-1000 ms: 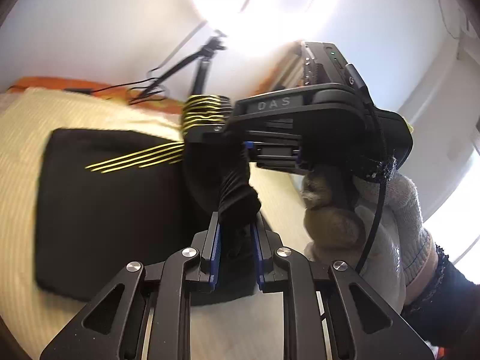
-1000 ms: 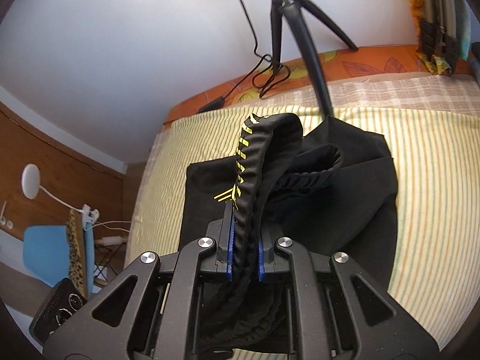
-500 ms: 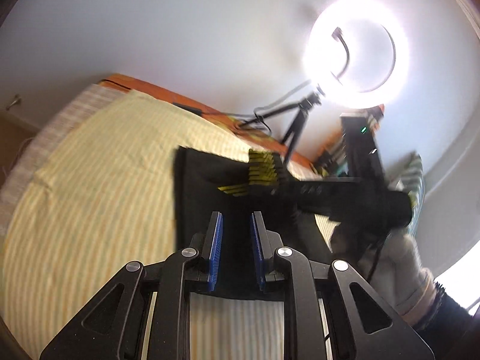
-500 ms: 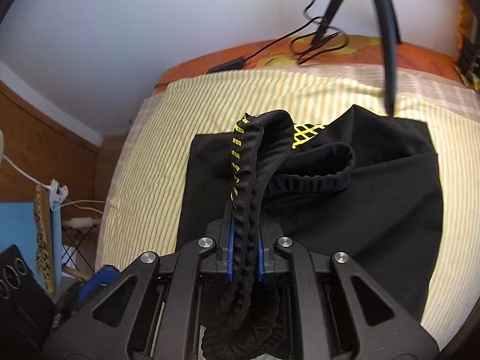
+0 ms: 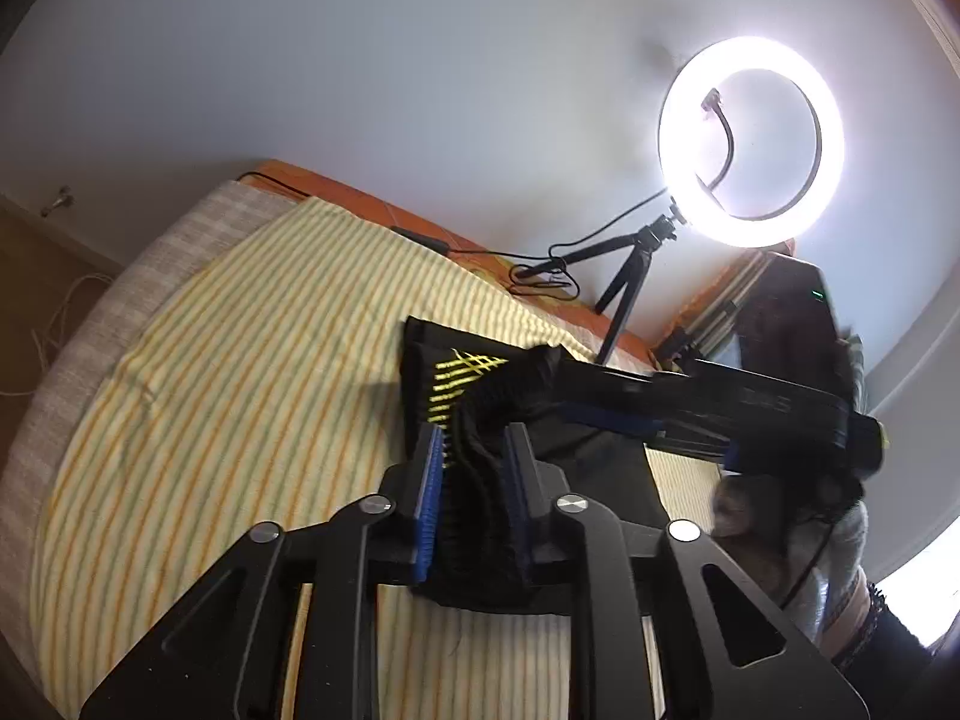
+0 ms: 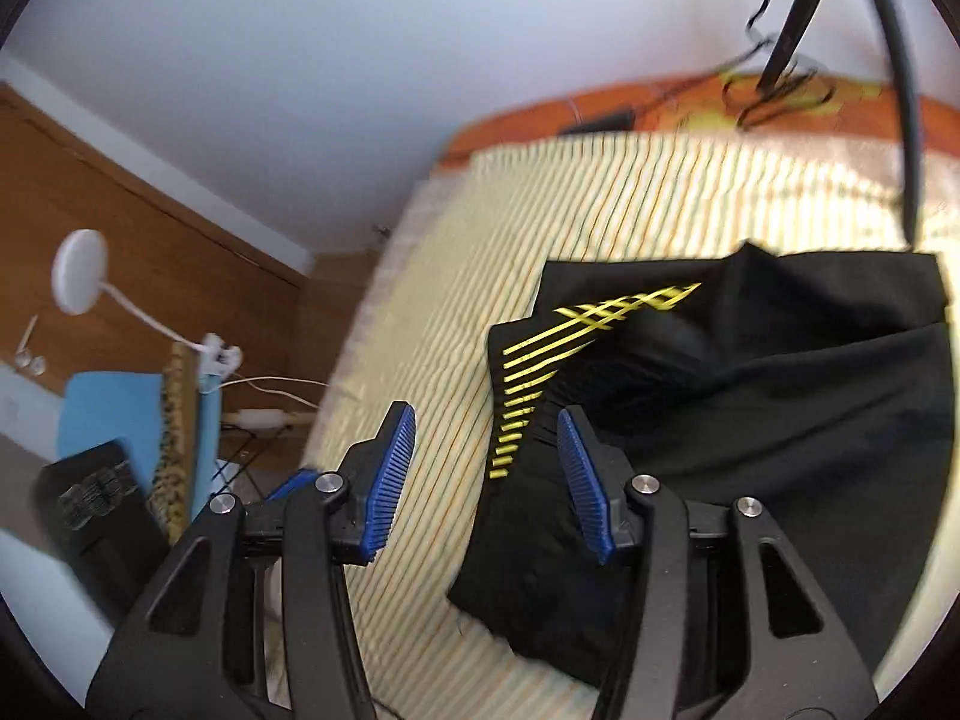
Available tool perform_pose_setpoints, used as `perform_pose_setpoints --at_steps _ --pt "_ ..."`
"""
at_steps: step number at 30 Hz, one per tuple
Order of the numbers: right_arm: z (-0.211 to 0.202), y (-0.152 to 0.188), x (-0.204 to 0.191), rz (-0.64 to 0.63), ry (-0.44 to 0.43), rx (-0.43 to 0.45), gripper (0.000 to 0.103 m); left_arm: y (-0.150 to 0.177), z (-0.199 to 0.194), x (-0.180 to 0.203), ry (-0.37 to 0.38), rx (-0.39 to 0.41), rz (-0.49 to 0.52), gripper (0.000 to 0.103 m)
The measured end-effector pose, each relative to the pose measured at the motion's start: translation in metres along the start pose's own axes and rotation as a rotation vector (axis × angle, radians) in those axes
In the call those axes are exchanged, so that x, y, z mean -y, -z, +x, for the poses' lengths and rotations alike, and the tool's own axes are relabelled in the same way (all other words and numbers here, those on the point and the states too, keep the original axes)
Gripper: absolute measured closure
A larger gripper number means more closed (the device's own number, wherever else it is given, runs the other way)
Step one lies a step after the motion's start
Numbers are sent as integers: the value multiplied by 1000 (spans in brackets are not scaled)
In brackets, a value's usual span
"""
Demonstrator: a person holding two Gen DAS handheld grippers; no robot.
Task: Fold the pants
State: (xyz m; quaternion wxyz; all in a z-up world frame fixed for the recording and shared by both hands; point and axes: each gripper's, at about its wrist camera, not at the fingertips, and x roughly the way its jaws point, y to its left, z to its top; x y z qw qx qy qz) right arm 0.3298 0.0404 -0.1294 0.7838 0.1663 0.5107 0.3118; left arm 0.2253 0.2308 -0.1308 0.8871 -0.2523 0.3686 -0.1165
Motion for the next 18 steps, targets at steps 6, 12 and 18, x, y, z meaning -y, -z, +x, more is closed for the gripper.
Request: perform_pose_setpoints --at_steps 6,12,18 --pt "-65 45 49 -13 124 51 51 9 23 22 13 -62 55 59" --pt "-86 92 95 -48 253 21 51 24 66 46 -99 -165 180 59" --pt "-81 105 95 -114 221 2 51 39 92 55 -210 -202 265 69"
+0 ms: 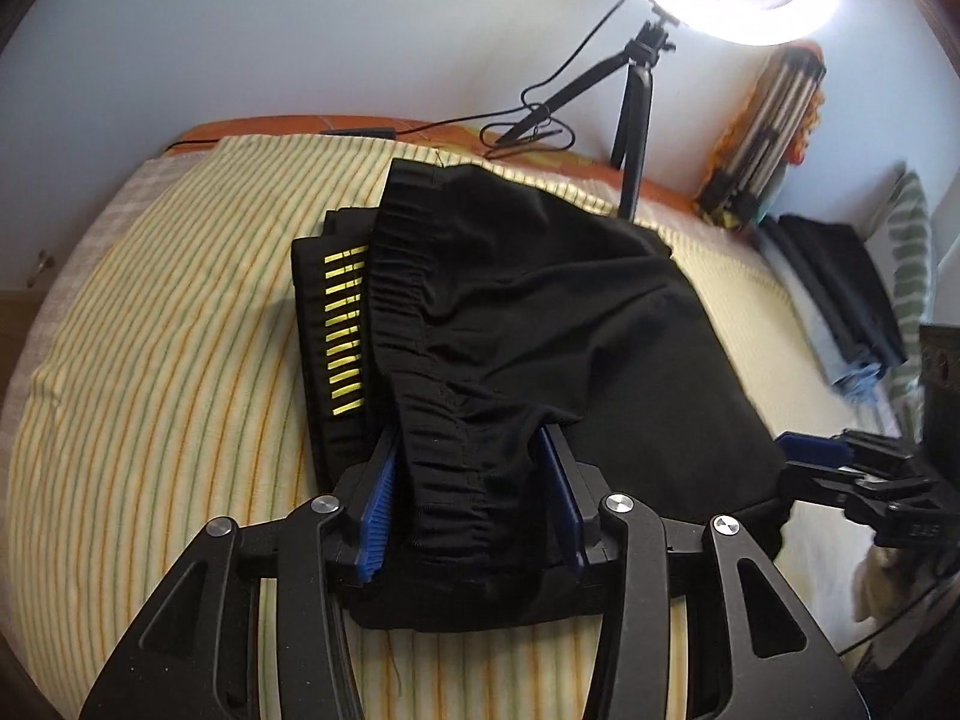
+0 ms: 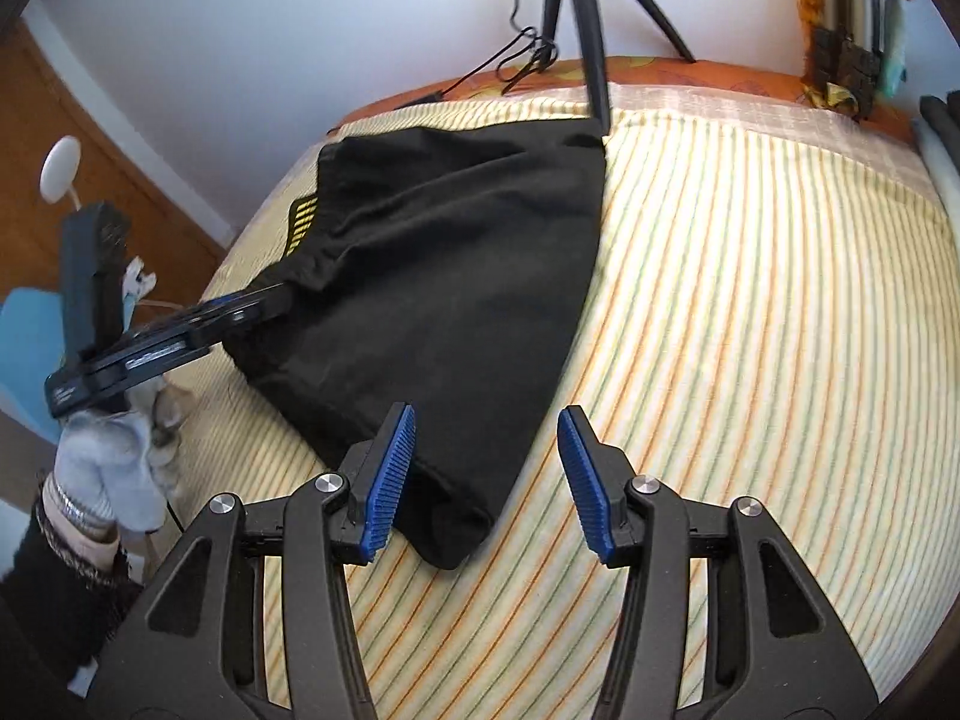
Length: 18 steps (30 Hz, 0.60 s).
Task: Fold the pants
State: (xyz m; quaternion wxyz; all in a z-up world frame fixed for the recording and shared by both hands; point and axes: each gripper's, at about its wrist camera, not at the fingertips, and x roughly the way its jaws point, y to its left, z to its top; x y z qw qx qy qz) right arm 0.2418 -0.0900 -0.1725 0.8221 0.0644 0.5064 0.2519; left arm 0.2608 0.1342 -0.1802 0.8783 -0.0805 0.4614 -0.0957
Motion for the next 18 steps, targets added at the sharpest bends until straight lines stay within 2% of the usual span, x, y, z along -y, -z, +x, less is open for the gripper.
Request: perform_pose_setpoints --at_steps 1,2,5,8,10,11,12,15,18 --pt "1 1 -3 -19 2 -9 51 2 -1 -1 -33 5 4 71" --pt "1 2 -6 -35 -2 -15 51 3 -4 -5 -35 9 -10 72" --pt "-3 6 -10 -75 -18 -17 51 4 -17 -22 -11 23 -101 72" --pt "-9 11 -11 -118 -9 3 51 -10 -34 -33 36 84 -146 74" --pt "-13 13 -15 -148 -2 29 51 -28 -38 -37 83 109 -155 64" --pt "-15 15 -16 -157 1 41 51 -38 -35 -38 101 110 -151 46" --pt "-15 16 -16 -162 -1 46 51 -49 -31 -37 96 107 -137 41" --pt "-15 19 -15 -184 8 55 51 -74 -11 -32 58 78 -62 41" --pt "-15 24 -11 -197 22 59 51 -93 11 -36 47 48 -47 41"
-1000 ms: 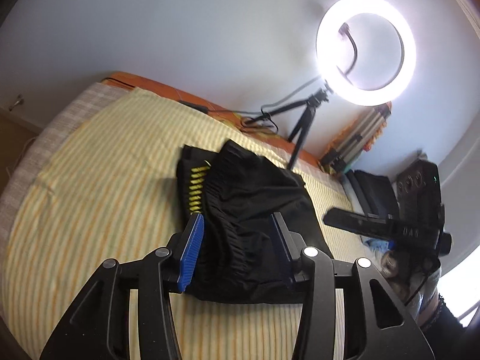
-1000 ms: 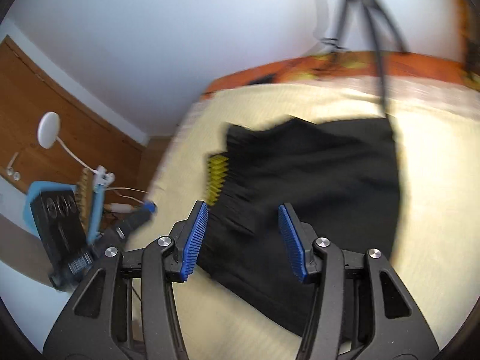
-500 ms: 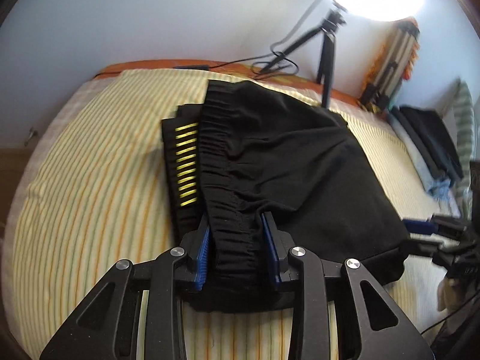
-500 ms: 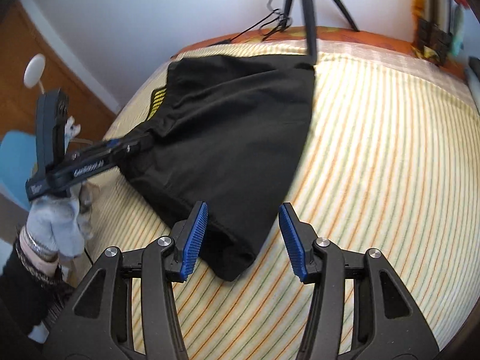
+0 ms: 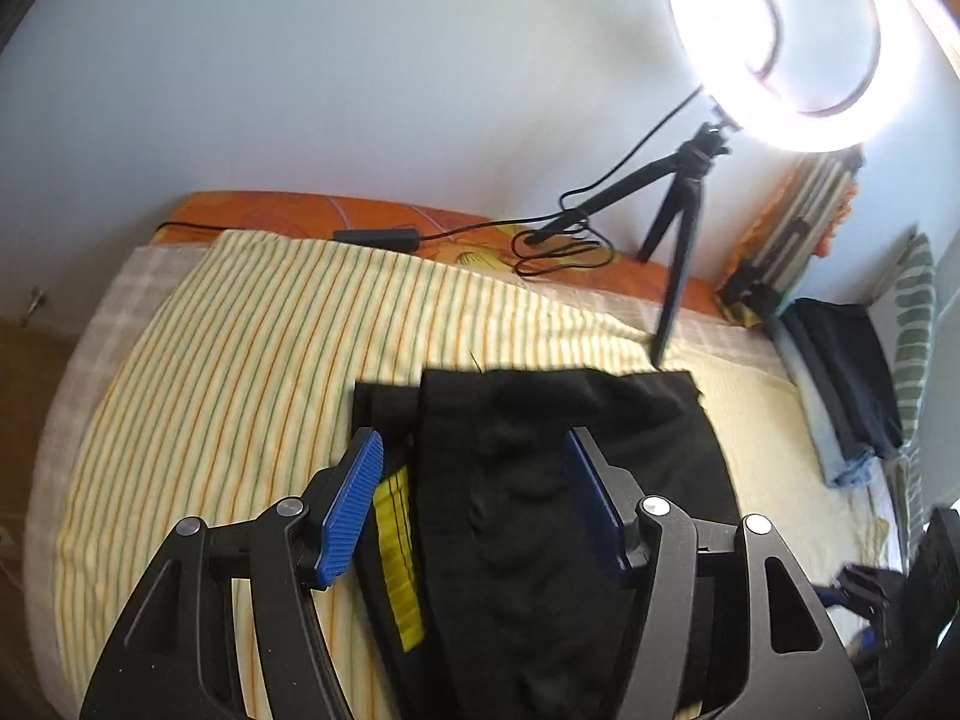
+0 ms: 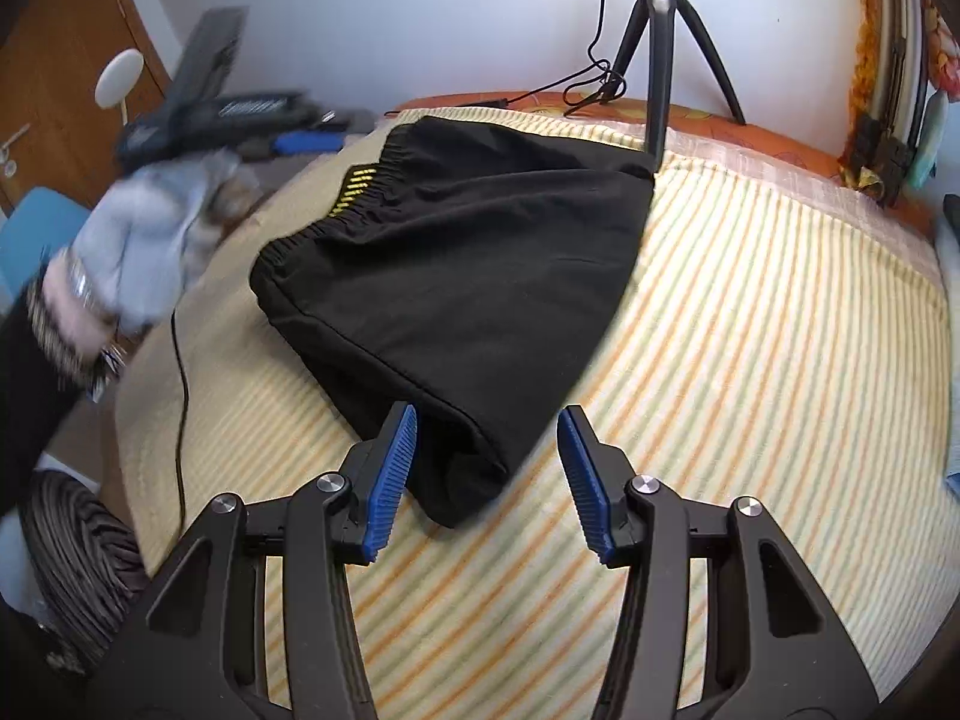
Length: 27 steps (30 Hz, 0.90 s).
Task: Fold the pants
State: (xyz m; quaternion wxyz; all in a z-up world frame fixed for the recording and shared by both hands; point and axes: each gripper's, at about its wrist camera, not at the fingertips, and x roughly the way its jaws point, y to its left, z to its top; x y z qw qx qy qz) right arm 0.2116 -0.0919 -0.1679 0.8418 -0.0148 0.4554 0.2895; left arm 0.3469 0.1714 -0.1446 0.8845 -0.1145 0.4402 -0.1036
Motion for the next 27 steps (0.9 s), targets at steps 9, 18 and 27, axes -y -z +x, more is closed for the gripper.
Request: perform_pose_setpoints --at_steps 9,18,27 --pt "8 2 -1 -51 21 -8 53 -12 44 -3 -5 -60 25 42" --pt "6 0 -11 -106 69 20 93 -14 46 1 -21 -40 46 80" --pt "0 13 -14 -169 86 15 98 -17 27 -18 -104 -27 44 80"
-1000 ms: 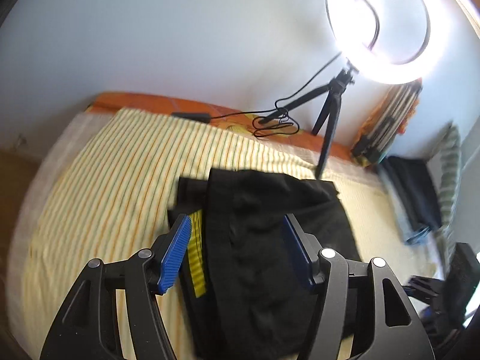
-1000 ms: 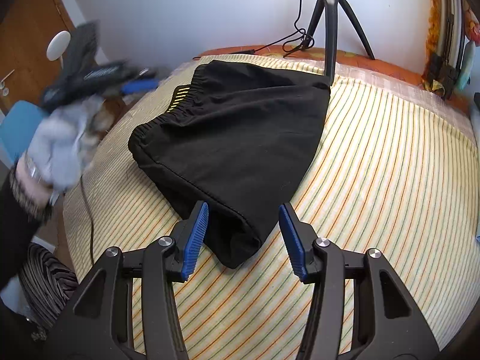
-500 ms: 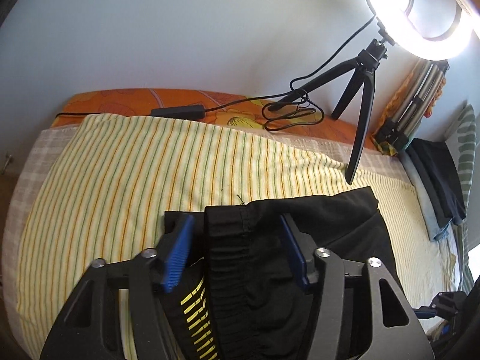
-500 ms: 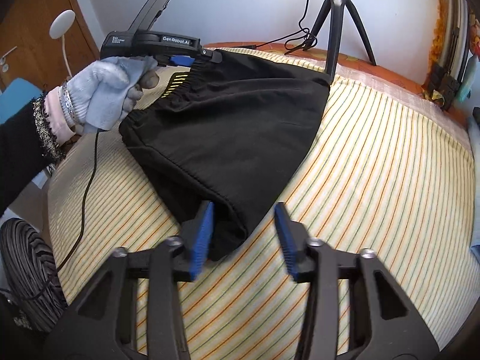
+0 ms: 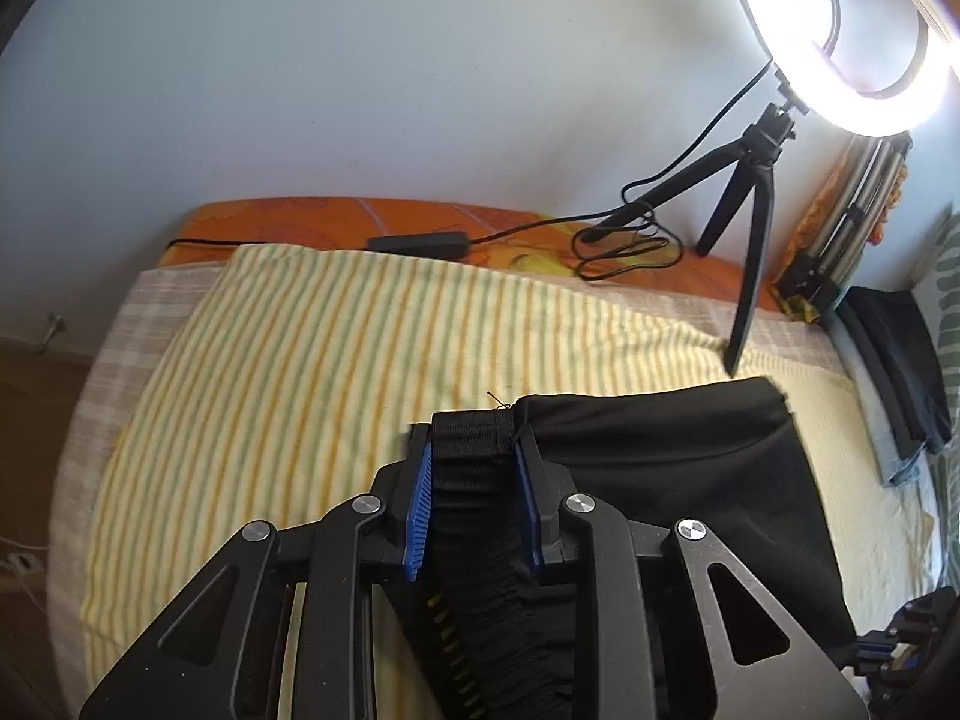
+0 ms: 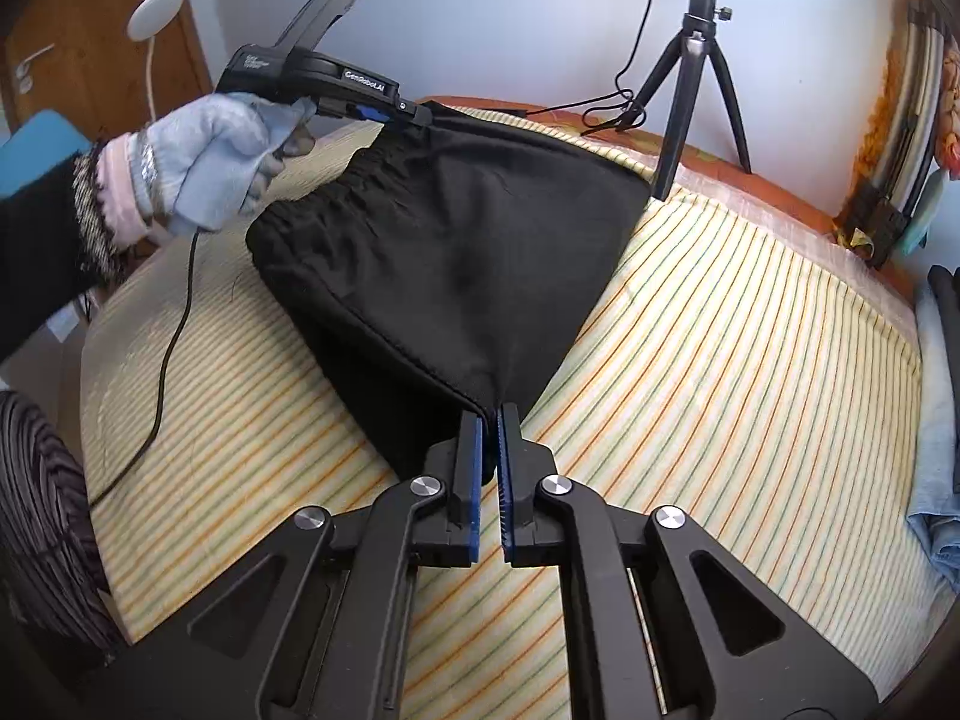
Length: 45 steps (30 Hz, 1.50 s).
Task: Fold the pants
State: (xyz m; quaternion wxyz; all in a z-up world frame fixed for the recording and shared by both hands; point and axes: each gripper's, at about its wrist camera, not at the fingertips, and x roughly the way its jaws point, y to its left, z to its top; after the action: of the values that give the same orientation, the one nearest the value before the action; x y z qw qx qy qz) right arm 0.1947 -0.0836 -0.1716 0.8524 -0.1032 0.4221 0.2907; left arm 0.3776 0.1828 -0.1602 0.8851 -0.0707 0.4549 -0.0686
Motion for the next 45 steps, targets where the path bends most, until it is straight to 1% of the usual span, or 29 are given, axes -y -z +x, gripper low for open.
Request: perform_pose_setpoints --at_steps 1,2,3,4,5,7,11,13,14,15,17,21,23,24,27,28,31,33,34,35,36,37,38,39,41,42,43,44,45 --pt "2 1 -1 -10 11 -8 98 0 2 -3 -3 -11 -5 80" --pt "4 0 -1 -14 22 -12 99 0 3 -6 13 -23 -17 80" --pt "6 0 0 -11 28 -19 99 -1 4 -9 19 -40 -31 77" --pt "6 -1 2 -5 23 -23 99 -2 2 -10 23 -45 -42 77" --pt "8 -2 4 -2 21 -32 98 -3 -2 -9 24 -35 -44 76" --pt "9 -2 3 -21 29 -42 98 -2 -16 -8 -9 -6 -25 77" --pt "8 -4 1 -16 24 -45 98 13 -45 -4 37 2 -41 77" --pt "6 -4 1 -18 30 -38 98 32 -58 7 61 -7 -26 66" --pt "6 -5 1 -16 31 -36 98 40 -61 12 67 -17 -17 55" --pt "6 -5 1 -16 31 -35 98 50 -62 20 73 -35 -2 53" --pt "5 -5 -2 -17 43 -34 98 67 -62 31 62 -66 32 53" --pt "3 -4 -5 -18 54 -34 98 92 -52 43 -37 -112 116 53" --pt "1 -1 -8 -29 46 -36 100 99 -45 38 -65 -128 125 51" --pt "0 0 -9 -39 39 -42 100 100 -44 35 -69 -131 118 51" --pt "0 8 -18 -79 27 -58 101 97 -46 22 -35 -139 51 51" --pt "1 11 -20 -86 29 -62 101 95 -50 21 -27 -133 49 51" --pt "-3 14 -16 -66 -6 -56 101 87 -67 25 -12 -94 49 53" --pt "-6 13 -8 -20 3 -41 100 82 -79 22 7 -61 31 53" --pt "-7 12 -4 -2 1 -39 95 82 -83 20 13 -49 17 53" --pt "-8 11 0 19 1 -33 84 81 -87 17 27 -36 -6 53" --pt "-8 10 3 35 -3 -26 78 80 -89 14 37 -30 -25 53" --pt "-7 9 4 37 -9 -23 65 78 -89 12 44 -25 -43 53" --pt "-5 8 3 35 -17 -24 58 77 -90 11 45 -22 -54 53" --pt "-2 7 3 34 -21 -25 57 76 -89 9 40 -19 -64 53" --pt "4 5 3 42 -11 -23 57 72 -86 9 37 -21 -72 53" --pt "7 4 4 47 -4 -24 60 70 -85 8 35 -21 -75 53" --pt "10 2 5 49 -2 -19 74 68 -83 8 36 -22 -85 53" --pt "12 1 6 49 -9 -20 91 67 -80 6 45 -23 -99 53" --pt "13 0 6 49 -11 -18 92 68 -80 5 53 -23 -113 53"
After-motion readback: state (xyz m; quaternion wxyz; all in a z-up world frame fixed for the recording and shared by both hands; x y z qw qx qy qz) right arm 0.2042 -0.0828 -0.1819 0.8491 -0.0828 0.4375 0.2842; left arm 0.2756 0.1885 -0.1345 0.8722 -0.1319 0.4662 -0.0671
